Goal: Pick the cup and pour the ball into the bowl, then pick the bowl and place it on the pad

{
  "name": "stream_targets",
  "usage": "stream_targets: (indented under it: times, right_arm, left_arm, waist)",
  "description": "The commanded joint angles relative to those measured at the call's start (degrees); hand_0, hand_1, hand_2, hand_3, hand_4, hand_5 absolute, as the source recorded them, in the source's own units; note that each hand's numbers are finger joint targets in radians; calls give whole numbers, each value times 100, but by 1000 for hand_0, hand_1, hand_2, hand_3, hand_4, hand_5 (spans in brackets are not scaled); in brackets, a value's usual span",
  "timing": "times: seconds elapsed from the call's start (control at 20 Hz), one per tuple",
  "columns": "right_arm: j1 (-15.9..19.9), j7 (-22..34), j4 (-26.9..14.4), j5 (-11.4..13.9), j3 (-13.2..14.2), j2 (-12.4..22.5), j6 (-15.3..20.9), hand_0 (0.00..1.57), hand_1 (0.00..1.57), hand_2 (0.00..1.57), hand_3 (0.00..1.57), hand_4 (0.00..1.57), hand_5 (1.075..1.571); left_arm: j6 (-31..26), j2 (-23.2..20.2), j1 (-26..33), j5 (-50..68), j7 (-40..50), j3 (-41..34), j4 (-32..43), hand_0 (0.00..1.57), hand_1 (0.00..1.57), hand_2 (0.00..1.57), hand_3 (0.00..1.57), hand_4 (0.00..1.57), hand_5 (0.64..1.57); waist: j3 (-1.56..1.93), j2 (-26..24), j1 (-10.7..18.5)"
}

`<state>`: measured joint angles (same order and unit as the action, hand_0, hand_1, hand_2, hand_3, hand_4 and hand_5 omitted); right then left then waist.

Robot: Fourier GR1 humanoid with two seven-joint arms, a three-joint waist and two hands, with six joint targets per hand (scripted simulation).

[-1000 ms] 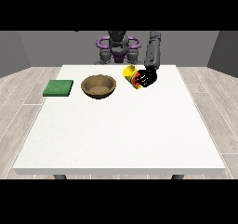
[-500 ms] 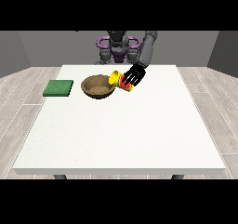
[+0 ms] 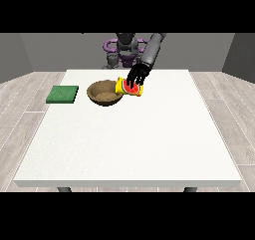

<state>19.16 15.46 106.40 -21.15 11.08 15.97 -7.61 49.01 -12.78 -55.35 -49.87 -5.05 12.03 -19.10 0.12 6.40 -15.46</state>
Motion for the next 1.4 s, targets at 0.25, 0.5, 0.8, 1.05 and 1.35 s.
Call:
stream_targets:
  times: [0.25,0.5,0.8,1.05,1.35]
  right_arm:
    - [-133,-212,-443,309,-252,-280,87,0,0,0,0,382,1566]
    - [-152,-183,-916,157,0,-77,-80,0,0,0,0,375,1566]
    - [-344,-662,-1452,249,99,-126,-248,0,0,0,0,384,1566]
    - [133,-230,-1327,238,113,-50,28,0,0,0,0,378,1564]
    - [-480,-523,-1423,268,450,120,-83,0,0,0,0,376,1564]
  left_arm:
    - [-98,706,-242,-2185,1637,1650,1014,1365,1365,1389,1459,914,1483]
    - [-984,861,-935,-3343,2602,2623,1435,1494,1494,1571,1571,963,1525]
    - [-1888,1269,-976,-3847,2951,3065,864,1497,1497,1571,1571,1035,1516]
    - [-2194,1275,-607,-3814,3215,2897,284,1502,1502,1571,1571,1067,1505]
    - [-931,704,-357,-1517,1848,942,-507,1111,1111,1474,1482,947,1548]
  waist:
    - [-1,-455,217]
    - [7,-896,217]
    - [-8,-963,497]
    - [-14,-760,519]
    - [-30,-1074,1170]
